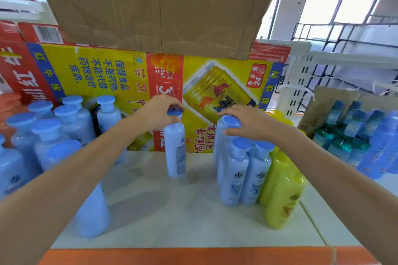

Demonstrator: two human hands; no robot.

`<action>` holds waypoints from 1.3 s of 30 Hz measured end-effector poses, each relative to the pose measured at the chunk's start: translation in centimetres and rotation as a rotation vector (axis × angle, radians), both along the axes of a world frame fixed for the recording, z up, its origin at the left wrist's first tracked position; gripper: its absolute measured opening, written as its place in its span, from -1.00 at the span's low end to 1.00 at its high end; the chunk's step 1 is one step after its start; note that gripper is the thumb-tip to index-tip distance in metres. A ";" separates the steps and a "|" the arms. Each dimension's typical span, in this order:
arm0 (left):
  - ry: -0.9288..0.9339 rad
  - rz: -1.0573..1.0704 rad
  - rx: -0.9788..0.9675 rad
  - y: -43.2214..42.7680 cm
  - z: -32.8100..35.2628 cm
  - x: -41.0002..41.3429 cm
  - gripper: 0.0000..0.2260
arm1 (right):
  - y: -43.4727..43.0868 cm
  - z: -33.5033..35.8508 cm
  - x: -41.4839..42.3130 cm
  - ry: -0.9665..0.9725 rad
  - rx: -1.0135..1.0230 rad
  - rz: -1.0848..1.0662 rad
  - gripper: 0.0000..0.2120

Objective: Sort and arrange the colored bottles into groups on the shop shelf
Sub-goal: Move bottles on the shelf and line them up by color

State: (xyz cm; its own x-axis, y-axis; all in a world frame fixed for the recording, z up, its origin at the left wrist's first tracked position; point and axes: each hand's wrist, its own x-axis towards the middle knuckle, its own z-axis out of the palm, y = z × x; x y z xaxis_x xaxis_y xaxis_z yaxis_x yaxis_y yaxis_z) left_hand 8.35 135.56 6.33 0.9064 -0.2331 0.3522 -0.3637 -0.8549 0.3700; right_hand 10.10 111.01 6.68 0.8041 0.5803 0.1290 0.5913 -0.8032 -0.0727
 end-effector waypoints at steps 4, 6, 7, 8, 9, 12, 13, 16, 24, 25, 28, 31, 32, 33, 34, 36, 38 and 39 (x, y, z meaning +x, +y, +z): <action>0.024 -0.101 -0.027 -2.4 -0.5 -2.6 -0.78 | -1.4 -0.1 -2.4 0.019 0.037 -0.040 -0.53; 0.048 -0.133 0.012 -3.5 -1.1 -3.5 -0.77 | -2.0 -0.1 -3.6 0.042 0.064 -0.067 -0.52; 0.053 -0.148 0.041 -4.0 -1.4 -3.8 -0.76 | -2.3 -0.2 -4.3 0.048 0.080 -0.078 -0.52; 0.054 -0.164 0.060 -4.5 -1.8 -4.2 -0.74 | -2.6 -0.3 -4.8 0.047 0.091 -0.086 -0.52; 0.052 -0.181 0.072 -5.0 -2.1 -4.5 -0.73 | -2.9 -0.5 -5.4 0.039 0.094 -0.090 -0.53; 0.049 -0.230 0.093 -6.0 -2.8 -5.2 -0.74 | -3.5 -0.7 -7.0 0.019 0.103 -0.097 -0.54; 0.050 -0.244 0.094 -6.3 -3.0 -5.4 -0.74 | -3.6 -0.7 -7.5 0.015 0.113 -0.096 -0.54; 0.079 -0.292 0.082 -7.3 -3.6 -5.8 -0.75 | -4.0 -0.7 -9.0 -0.002 0.129 -0.117 -0.56; 0.124 -0.349 0.058 -9.3 -3.9 -6.3 -0.74 | -6.0 -2.0 -11.0 -0.001 0.102 -0.164 -0.57; 0.137 -0.360 0.038 -9.4 -4.0 -6.4 -0.74 | -6.3 -2.1 -11.0 0.000 0.099 -0.169 -0.56; 0.162 -0.408 -0.017 -9.7 -4.0 -6.6 -0.75 | -6.9 -2.4 -11.0 0.018 0.090 -0.177 -0.55; 0.148 -0.405 -0.037 -9.4 -3.9 -6.9 -0.73 | -7.4 -2.6 -10.7 0.045 0.086 -0.172 -0.55; 0.132 -0.390 -0.039 -9.3 -3.9 -7.0 -0.73 | -7.6 -2.7 -10.6 0.050 0.090 -0.168 -0.55; 0.121 -0.373 -0.049 -9.2 -4.0 -7.1 -0.73 | -7.7 -2.8 -10.5 0.053 0.094 -0.163 -0.55; 0.117 -0.357 -0.069 -9.2 -4.1 -7.3 -0.73 | -7.8 -2.9 -10.4 0.056 0.097 -0.155 -0.56; 0.113 -0.330 -0.118 -9.4 -4.4 -7.8 -0.75 | -7.9 -3.1 -10.2 0.057 0.099 -0.132 -0.56; 0.077 -0.281 -0.147 -9.8 -4.8 -8.0 -0.73 | -7.9 -3.4 -10.1 0.058 0.086 -0.116 -0.56; 0.047 -0.248 -0.150 -10.0 -5.0 -7.8 -0.70 | -7.9 -3.6 -10.0 0.057 0.080 -0.109 -0.56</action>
State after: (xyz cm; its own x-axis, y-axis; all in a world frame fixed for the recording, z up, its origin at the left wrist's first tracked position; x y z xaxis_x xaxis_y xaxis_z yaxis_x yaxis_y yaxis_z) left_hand 0.51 125.58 1.37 0.8446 -0.3977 0.3586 -0.5339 -0.6766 0.5071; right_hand 0.07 103.07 3.08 0.8689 0.4793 0.1233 0.4943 -0.8525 -0.1699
